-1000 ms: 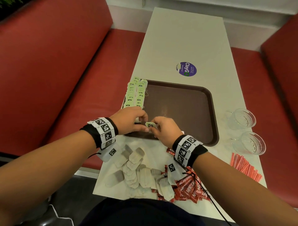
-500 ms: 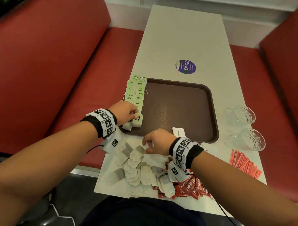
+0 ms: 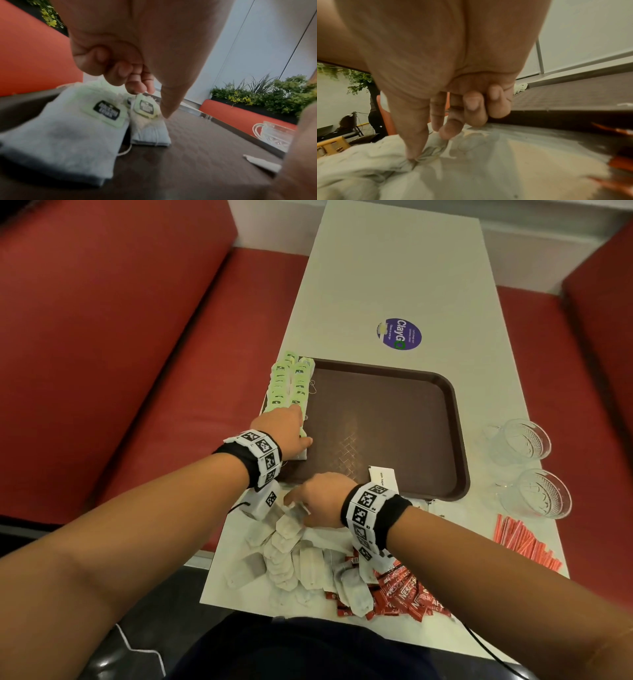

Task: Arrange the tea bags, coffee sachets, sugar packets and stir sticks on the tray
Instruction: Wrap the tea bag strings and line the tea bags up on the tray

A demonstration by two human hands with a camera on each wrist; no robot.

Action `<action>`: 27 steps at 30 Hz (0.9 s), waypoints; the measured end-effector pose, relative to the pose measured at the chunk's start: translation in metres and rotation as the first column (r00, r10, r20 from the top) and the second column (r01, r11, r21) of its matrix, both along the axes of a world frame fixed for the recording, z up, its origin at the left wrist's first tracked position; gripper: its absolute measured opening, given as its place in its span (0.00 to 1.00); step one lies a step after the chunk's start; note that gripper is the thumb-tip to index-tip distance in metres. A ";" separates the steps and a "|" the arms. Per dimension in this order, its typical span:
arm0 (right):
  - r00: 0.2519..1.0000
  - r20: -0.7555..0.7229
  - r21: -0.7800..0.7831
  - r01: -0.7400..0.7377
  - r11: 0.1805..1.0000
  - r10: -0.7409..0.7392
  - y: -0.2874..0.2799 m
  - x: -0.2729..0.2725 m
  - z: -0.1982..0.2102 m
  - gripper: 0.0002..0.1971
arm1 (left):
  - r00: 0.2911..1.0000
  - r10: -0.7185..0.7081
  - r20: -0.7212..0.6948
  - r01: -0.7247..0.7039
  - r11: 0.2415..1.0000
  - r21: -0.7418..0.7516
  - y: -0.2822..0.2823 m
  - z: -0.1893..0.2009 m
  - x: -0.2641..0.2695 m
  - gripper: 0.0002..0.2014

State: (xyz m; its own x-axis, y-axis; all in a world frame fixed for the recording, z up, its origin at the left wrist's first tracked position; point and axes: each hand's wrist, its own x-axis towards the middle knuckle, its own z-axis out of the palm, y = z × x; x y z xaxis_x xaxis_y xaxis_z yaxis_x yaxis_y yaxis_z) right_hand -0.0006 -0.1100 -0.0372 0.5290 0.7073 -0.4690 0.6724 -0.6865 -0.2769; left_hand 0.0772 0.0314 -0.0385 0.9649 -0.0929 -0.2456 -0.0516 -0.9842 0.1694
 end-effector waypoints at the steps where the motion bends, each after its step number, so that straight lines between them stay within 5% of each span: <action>1: 1.000 -0.004 0.004 -0.005 1.000 0.005 0.000 0.000 0.000 0.25 | 1.000 0.000 -0.012 0.000 0.999 0.033 -0.002 -0.002 -0.001 0.21; 17: 0.997 -0.067 0.046 0.044 0.998 -0.041 -0.006 -0.001 -0.002 0.08 | 0.992 -0.046 -0.116 0.058 0.993 0.108 0.022 0.013 -0.018 0.27; 22: 0.993 -0.062 0.093 0.101 0.991 -0.096 -0.018 0.002 0.005 0.12 | 0.993 -0.008 -0.114 0.018 0.996 0.086 0.037 0.008 -0.028 0.22; 27: 0.961 -0.088 0.179 0.275 0.945 -0.263 -0.032 0.006 0.016 0.16 | 0.998 -0.054 -0.022 0.052 0.994 -0.094 0.041 0.020 -0.046 0.13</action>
State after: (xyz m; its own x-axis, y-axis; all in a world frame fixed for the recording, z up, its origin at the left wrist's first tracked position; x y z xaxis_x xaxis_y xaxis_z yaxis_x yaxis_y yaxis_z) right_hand 0.0052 -0.1417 -0.0217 0.6859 0.6210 -0.3794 0.4474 -0.7710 -0.4533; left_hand 0.0310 0.0727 -0.0185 0.9518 -0.1670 -0.2571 -0.0977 -0.9601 0.2620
